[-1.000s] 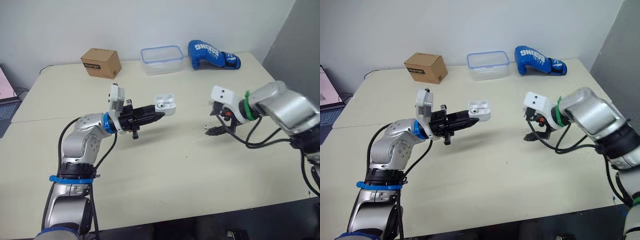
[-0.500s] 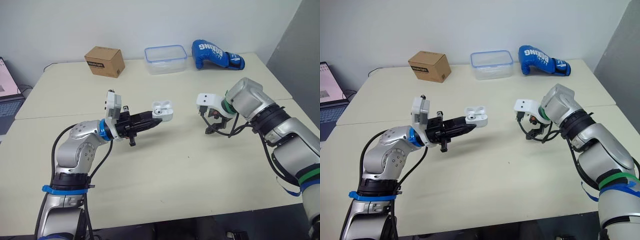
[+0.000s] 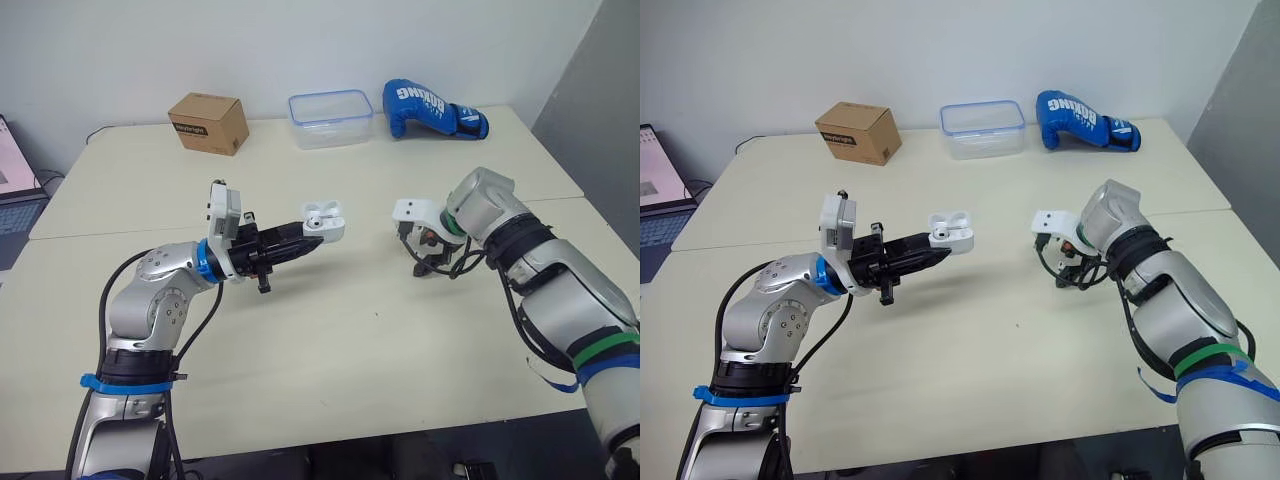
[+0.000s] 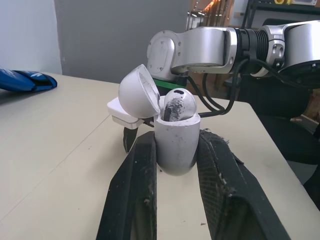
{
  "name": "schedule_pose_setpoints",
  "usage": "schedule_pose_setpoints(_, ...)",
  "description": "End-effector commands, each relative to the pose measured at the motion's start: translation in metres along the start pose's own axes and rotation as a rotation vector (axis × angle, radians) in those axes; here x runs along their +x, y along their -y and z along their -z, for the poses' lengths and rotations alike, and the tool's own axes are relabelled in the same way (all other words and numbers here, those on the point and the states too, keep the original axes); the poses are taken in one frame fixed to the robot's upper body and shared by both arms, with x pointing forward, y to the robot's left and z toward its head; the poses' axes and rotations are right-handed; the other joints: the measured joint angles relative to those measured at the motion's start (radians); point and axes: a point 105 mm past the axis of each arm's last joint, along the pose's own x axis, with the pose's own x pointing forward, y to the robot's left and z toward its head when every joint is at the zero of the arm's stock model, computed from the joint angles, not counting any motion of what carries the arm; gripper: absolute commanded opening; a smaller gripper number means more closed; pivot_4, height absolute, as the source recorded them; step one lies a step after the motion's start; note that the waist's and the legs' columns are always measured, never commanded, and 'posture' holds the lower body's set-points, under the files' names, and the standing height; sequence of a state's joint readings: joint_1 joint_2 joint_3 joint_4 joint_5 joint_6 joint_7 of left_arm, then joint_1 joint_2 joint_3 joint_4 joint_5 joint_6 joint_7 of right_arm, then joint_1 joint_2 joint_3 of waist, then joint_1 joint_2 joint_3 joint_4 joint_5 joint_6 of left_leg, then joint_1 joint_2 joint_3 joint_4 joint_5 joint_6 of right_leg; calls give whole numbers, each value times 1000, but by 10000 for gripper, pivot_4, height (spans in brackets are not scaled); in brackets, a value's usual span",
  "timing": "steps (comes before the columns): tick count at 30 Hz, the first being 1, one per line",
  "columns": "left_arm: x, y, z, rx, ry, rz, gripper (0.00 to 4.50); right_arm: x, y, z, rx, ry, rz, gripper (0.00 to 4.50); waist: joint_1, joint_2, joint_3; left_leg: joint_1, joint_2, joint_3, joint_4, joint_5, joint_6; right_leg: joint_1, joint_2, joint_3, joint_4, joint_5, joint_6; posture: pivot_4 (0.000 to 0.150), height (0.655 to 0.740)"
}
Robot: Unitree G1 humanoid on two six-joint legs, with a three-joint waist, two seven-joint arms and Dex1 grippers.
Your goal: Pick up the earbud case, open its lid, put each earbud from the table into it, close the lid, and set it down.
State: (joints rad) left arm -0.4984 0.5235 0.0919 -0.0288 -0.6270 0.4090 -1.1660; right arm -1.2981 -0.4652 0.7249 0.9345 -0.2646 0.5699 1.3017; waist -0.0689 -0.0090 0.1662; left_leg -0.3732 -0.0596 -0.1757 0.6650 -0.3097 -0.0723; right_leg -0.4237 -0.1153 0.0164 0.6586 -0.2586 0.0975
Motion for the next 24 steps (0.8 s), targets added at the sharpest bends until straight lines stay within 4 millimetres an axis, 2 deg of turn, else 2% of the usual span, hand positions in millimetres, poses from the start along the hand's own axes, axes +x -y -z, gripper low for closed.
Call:
schedule_pose_setpoints(1, 0, 2, -11, 41, 27, 6, 7562, -9, 9, -4, -13, 15, 52, 40618, -1, 0, 0, 0, 0, 0, 0, 0, 0, 0, 0, 0, 0, 0, 0, 1500, 7307)
schedule_pose_setpoints(4, 0, 3, -11, 40, 26, 4, 7562, -9, 10, -4, -11, 15, 46, 31691, -1, 0, 0, 0, 0, 0, 0, 0, 0, 0, 0, 0, 0, 0, 0, 1500, 7307)
schedule_pose_setpoints(22, 3, 3, -10, 39, 26, 7, 7562, -10, 10, -9, -15, 21, 52, 31691, -8, 0, 0, 0, 0, 0, 0, 0, 0, 0, 0, 0, 1, 0, 0, 1500, 7307)
schedule_pose_setpoints(24, 3, 3, -10, 38, 27, 7, 7562, -9, 10, -9, -16, 22, 52, 27787, -10, 0, 0, 0, 0, 0, 0, 0, 0, 0, 0, 0, 1, 0, 0, 1500, 7307)
